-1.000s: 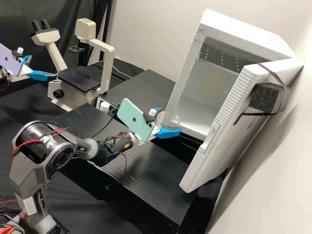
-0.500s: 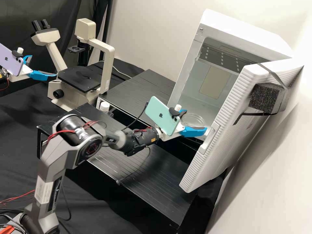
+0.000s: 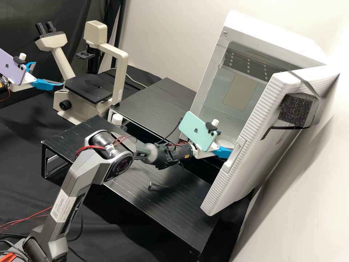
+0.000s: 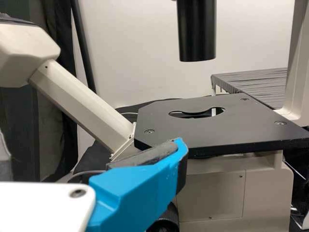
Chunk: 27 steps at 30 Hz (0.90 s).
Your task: Return the petri dish to the incubator.
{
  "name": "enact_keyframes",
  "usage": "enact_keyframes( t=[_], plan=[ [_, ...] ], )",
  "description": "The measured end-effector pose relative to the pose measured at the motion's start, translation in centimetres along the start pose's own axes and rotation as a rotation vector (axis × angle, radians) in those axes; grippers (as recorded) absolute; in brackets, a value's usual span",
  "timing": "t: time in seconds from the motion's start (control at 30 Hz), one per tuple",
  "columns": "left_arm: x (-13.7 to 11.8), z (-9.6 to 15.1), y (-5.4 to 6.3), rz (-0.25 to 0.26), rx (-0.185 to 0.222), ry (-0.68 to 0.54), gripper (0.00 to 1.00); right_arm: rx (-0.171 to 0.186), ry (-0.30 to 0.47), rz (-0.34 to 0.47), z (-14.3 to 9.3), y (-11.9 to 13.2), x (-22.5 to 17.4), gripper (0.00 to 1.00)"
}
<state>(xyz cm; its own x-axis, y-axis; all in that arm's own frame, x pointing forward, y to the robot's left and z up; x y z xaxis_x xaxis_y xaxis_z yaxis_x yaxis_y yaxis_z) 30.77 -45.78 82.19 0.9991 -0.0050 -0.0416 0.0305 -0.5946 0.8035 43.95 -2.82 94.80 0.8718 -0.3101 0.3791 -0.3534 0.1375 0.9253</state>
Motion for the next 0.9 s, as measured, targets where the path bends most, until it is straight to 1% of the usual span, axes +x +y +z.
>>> enact_keyframes(
  t=[0.17, 0.2, 0.3, 0.43, 0.53, 0.57, 0.67, 0.77, 0.9],
  plan=[
    [0.0, 0.0, 0.0, 0.0, 0.0, 0.0, 1.0, 0.069, 0.026, -0.04, 0.0, -0.2, 0.9, 0.0],
    [0.0, 0.0, 0.0, 0.0, 0.0, 0.0, 1.0, 0.074, 0.036, -0.052, 0.0, -0.3, 1.0, 0.0],
    [0.0, 0.0, 0.0, 0.0, 0.0, 0.0, 1.0, 0.075, 0.066, -0.082, -0.3, -0.5, 1.2, 0.0],
    [0.0, 0.0, 0.0, 0.0, 0.0, 0.0, 1.0, 0.083, 0.07, -0.108, -0.8, -0.5, 1.5, 0.0],
    [0.0, 0.0, 0.0, 0.0, 0.0, 0.0, 1.0, 0.084, 0.066, -0.114, -1.1, -0.6, 2.2, 0.0],
    [0.0, 0.0, 0.0, 0.0, 0.0, 0.0, 1.0, 0.073, 0.062, -0.117, -1.0, -0.8, 2.4, 0.0],
    [0.0, 0.0, 0.0, 0.0, 0.0, 0.0, 1.0, 0.06, 0.052, -0.102, -0.9, -1.0, 3.1, 0.0],
    [0.0, 0.0, 0.0, 0.0, 0.0, 0.0, 1.0, 0.032, 0.041, -0.106, -0.6, -1.5, 3.6, 0.0],
    [0.0, 0.0, 0.0, 0.0, 0.0, 0.0, 1.0, 0.022, 0.045, -0.102, -0.7, -1.5, 3.8, 0.0]
  ],
)
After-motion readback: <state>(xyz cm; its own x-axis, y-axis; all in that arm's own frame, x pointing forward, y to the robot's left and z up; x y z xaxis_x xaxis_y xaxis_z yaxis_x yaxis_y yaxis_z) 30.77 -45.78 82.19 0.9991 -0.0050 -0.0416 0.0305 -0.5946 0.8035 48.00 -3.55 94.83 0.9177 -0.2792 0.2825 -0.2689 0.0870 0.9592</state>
